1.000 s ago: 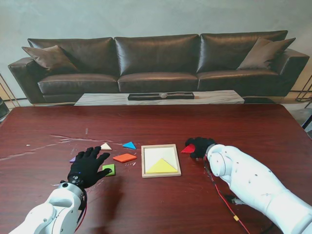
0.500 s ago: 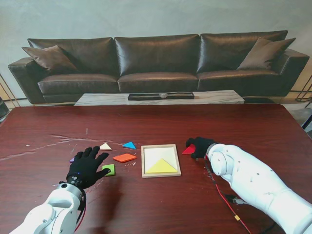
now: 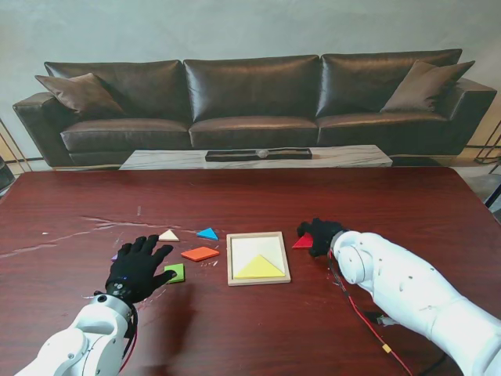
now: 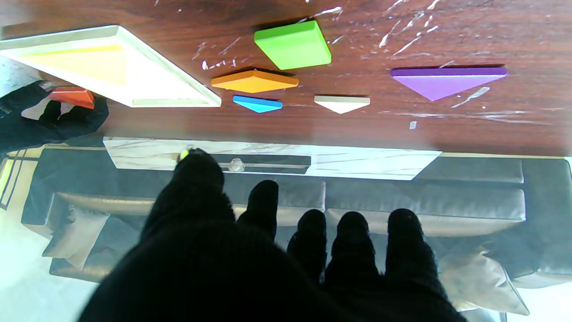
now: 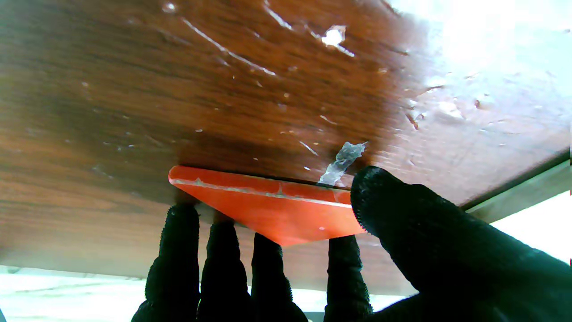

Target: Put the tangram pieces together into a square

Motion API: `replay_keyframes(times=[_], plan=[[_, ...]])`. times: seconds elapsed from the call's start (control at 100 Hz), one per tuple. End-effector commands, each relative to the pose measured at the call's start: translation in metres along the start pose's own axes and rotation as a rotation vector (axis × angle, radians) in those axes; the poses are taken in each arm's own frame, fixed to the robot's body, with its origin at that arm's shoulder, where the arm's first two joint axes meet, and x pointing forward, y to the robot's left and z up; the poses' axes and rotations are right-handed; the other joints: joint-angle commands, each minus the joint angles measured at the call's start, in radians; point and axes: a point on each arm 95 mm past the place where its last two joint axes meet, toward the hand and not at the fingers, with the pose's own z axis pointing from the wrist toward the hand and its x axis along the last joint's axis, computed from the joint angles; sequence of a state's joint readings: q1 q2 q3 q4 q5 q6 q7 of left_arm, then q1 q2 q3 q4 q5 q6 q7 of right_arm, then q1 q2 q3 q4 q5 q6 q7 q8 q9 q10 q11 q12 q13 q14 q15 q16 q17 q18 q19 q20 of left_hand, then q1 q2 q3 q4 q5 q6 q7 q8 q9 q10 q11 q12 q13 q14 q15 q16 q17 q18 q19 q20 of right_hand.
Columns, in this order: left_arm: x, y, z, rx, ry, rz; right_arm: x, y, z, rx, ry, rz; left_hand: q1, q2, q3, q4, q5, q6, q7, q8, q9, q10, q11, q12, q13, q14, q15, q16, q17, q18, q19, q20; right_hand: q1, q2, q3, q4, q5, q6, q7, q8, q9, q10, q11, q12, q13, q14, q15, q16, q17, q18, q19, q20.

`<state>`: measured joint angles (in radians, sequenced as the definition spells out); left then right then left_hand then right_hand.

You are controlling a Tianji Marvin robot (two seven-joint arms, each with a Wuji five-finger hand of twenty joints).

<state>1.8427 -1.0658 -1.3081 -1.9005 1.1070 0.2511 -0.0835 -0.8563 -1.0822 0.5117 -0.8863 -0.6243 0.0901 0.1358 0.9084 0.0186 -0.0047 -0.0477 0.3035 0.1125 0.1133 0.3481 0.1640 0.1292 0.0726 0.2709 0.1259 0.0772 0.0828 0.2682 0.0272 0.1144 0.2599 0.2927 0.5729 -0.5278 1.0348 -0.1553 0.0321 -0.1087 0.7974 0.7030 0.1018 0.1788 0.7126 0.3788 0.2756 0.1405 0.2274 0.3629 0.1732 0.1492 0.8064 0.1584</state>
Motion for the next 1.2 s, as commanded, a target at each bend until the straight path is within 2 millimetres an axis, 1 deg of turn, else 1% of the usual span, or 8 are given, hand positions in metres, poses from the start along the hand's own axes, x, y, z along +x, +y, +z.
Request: replay_keyframes(times=[0.0, 0.3, 0.42, 0.53, 0.69, 0.86, 1.15, 1.19], plan=[[0.0011, -0.0013, -0.0017, 0.003, -0.002, -0.001, 0.0105, -0.076, -0.0031, 0.176, 0.018, -0.005, 0.043, 0.017, -0.009, 0.05, -0.007, -0.005, -0.002, 0.009, -0.026, 0.008, 0.004, 0.002, 0.008, -0.008, 0.004, 0.004, -0.003, 0.005, -0.008, -0.001, 0.017, -0.033, 0.033, -0.018, 0.049, 0.048, 0.075, 0.046, 0.134, -0.097, 0.345, 0.158, 0.247, -0.169, 0.486, 0.145, 0.065, -0.059, 0.116, 0.073], [0.0011, -0.0022, -0.0028, 0.006, -0.005, 0.005, 0.0146, -0.0769, -0.0008, 0.175, 0.027, -0.001, 0.052, 0.009, -0.007, 0.052, -0.007, -0.005, 0.0, 0.01, -0.027, 0.007, 0.006, 0.003, 0.009, -0.01, 0.006, 0.005, -0.002, 0.006, -0.002, 0.001, 0.053, -0.038, 0.044, -0.015, 0.057, 0.063, 0.18, 0.083, 0.198, -0.103, 0.488, 0.349, 0.406, -0.249, 0.79, 0.349, 0.164, -0.022, 0.246, 0.142], [0.0012, -0.0026, -0.0035, 0.009, -0.007, 0.008, 0.0155, -0.0763, -0.0003, 0.178, 0.029, -0.001, 0.056, 0.005, -0.006, 0.054, -0.006, -0.005, 0.001, 0.01, -0.027, 0.008, 0.007, 0.003, 0.01, -0.008, 0.006, 0.006, -0.003, 0.007, 0.0, 0.001, 0.074, -0.052, 0.038, -0.066, 0.057, 0.07, 0.208, 0.073, 0.22, -0.092, 0.508, 0.445, 0.461, -0.285, 0.921, 0.437, 0.204, -0.005, 0.295, 0.164], [0.0012, -0.0029, -0.0039, 0.011, -0.009, 0.01, 0.0162, -0.0755, 0.0, 0.183, 0.03, -0.001, 0.059, 0.002, -0.006, 0.055, -0.005, -0.006, 0.002, 0.01, -0.027, 0.009, 0.008, 0.004, 0.01, -0.008, 0.007, 0.006, -0.002, 0.007, 0.002, 0.001, 0.074, -0.041, 0.046, -0.017, 0.057, 0.073, 0.213, 0.063, 0.229, -0.081, 0.524, 0.555, 0.5, -0.336, 1.064, 0.532, 0.226, -0.003, 0.371, 0.203], [0.0015, -0.0033, -0.0043, 0.011, -0.01, 0.013, 0.0175, -0.0747, 0.0004, 0.187, 0.035, -0.011, 0.068, -0.005, -0.004, 0.056, -0.006, -0.007, 0.003, 0.01, -0.027, 0.009, 0.009, 0.004, 0.011, -0.008, 0.008, 0.006, -0.002, 0.007, 0.003, 0.001, 0.093, -0.044, 0.048, -0.013, 0.057, 0.065, 0.217, 0.063, 0.248, -0.085, 0.544, 0.667, 0.557, -0.393, 1.161, 0.642, 0.25, -0.024, 0.441, 0.243], [0.0019, -0.0035, -0.0045, 0.011, -0.01, 0.017, 0.0186, -0.0744, 0.0012, 0.18, 0.04, -0.026, 0.08, -0.013, -0.002, 0.059, -0.003, -0.007, 0.005, 0.011, -0.026, 0.009, 0.011, 0.004, 0.013, -0.008, 0.009, 0.007, -0.001, 0.007, 0.007, 0.001, 0.215, -0.093, 0.028, -0.141, 0.063, 0.034, 0.332, 0.054, 0.336, -0.102, 0.586, 0.827, 0.668, -0.468, 1.253, 0.767, 0.35, -0.052, 0.559, 0.289], [0.0026, -0.0039, -0.0043, 0.012, -0.011, 0.021, 0.0201, -0.0705, 0.0008, 0.154, 0.043, -0.023, 0.091, -0.02, -0.002, 0.061, -0.002, -0.007, 0.009, 0.01, -0.026, 0.009, 0.012, 0.004, 0.014, -0.009, 0.012, 0.008, -0.001, 0.008, 0.012, 0.001, 0.275, -0.142, 0.024, -0.166, 0.229, -0.129, 0.49, 0.042, 0.528, -0.165, 0.64, 0.89, 0.762, -0.475, 1.337, 0.864, 0.462, -0.024, 0.643, 0.318], [0.0027, -0.004, -0.0042, 0.012, -0.01, 0.022, 0.0203, -0.0692, 0.0004, 0.148, 0.046, -0.021, 0.091, -0.02, -0.002, 0.061, -0.002, -0.007, 0.009, 0.01, -0.026, 0.01, 0.012, 0.004, 0.014, -0.006, 0.012, 0.008, -0.001, 0.008, 0.013, 0.0, 0.278, -0.142, 0.02, -0.166, 0.265, -0.172, 0.543, -0.02, 0.563, -0.181, 0.654, 0.883, 0.777, -0.471, 1.346, 0.873, 0.48, -0.017, 0.651, 0.333]])
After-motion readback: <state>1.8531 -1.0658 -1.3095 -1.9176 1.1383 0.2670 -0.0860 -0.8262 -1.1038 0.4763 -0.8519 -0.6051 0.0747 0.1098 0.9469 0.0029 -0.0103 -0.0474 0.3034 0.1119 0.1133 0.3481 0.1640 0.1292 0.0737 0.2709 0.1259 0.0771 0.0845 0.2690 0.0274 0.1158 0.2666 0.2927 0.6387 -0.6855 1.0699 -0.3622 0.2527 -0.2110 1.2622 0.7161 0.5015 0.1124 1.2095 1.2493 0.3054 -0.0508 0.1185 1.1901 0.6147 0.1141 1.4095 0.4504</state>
